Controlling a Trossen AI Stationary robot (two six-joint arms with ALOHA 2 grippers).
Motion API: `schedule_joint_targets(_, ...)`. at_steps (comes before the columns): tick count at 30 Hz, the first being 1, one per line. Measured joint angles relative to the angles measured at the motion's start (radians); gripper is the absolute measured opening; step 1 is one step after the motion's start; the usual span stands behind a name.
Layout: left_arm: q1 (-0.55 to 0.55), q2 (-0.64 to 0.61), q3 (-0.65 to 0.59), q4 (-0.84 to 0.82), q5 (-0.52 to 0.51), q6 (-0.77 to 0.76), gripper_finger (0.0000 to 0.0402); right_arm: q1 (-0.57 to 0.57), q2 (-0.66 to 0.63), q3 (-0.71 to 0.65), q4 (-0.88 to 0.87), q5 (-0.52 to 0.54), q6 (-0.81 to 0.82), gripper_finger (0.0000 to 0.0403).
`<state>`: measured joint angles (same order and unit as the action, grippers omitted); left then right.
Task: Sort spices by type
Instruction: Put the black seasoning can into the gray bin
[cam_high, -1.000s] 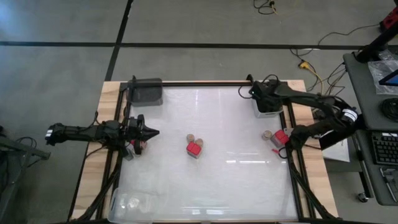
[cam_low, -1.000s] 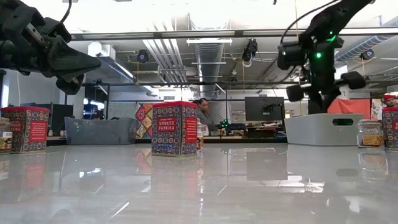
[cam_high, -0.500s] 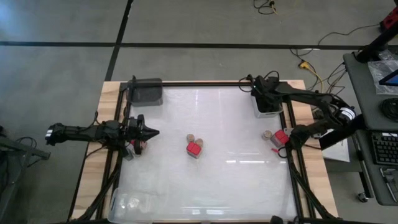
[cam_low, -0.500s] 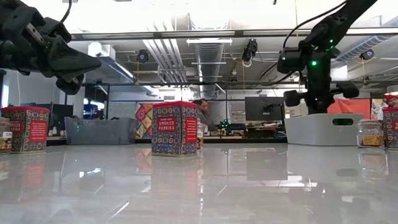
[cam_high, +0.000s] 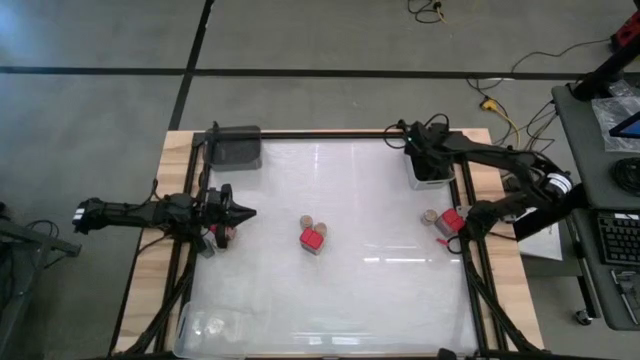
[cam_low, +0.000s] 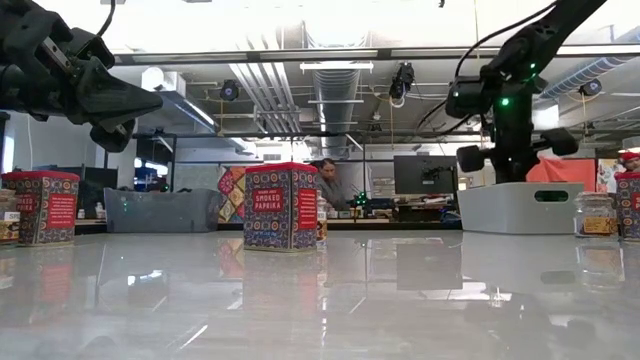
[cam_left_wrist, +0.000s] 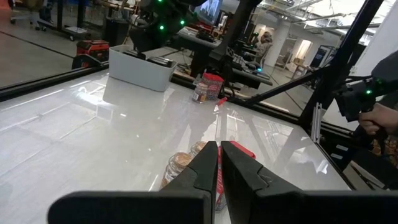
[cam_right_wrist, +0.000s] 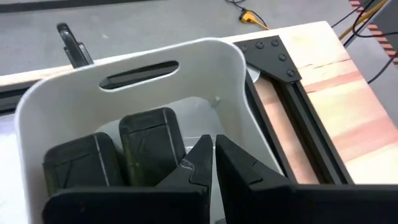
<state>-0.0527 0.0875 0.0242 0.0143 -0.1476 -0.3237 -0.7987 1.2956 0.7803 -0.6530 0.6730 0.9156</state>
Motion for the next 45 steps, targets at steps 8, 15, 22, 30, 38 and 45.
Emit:
schedule_joint_targets(8, 0.0, 0.0, 0.0, 0.0, 0.0, 0.0, 0.0004, 0.162, -0.145, 0.0, -0.022, 0.008, -0.012, 0.0013)
schedule_joint_targets(15, 0.0, 0.0, 0.0, 0.0, 0.0, 0.0, 0.0004, 0.478, -0.226, 0.0, 0.032, 0.01, -0.05, 0.0013)
schedule_joint_targets(22, 0.0, 0.0, 0.0, 0.0, 0.0, 0.0, 0.0004, 0.759, -0.157, 0.0, 0.282, 0.052, -0.212, 0.0013)
schedule_joint_targets(30, 0.0, 0.0, 0.0, 0.0, 0.0, 0.0, 0.0004, 0.936, -0.021, 0.001, 0.594, 0.053, -0.399, 0.0013)
schedule_joint_targets(38, 0.001, 0.001, 0.001, 0.104, -0.001, 0.181, 0.0004, 0.984, 0.028, 0.002, 0.677, 0.032, -0.519, 0.0013)
schedule_joint_targets(45, 0.001, 0.004, 0.001, 0.166, -0.001, 0.18, 0.0004, 1.017, 0.003, 0.002, 0.658, 0.001, -0.527, 0.0013)
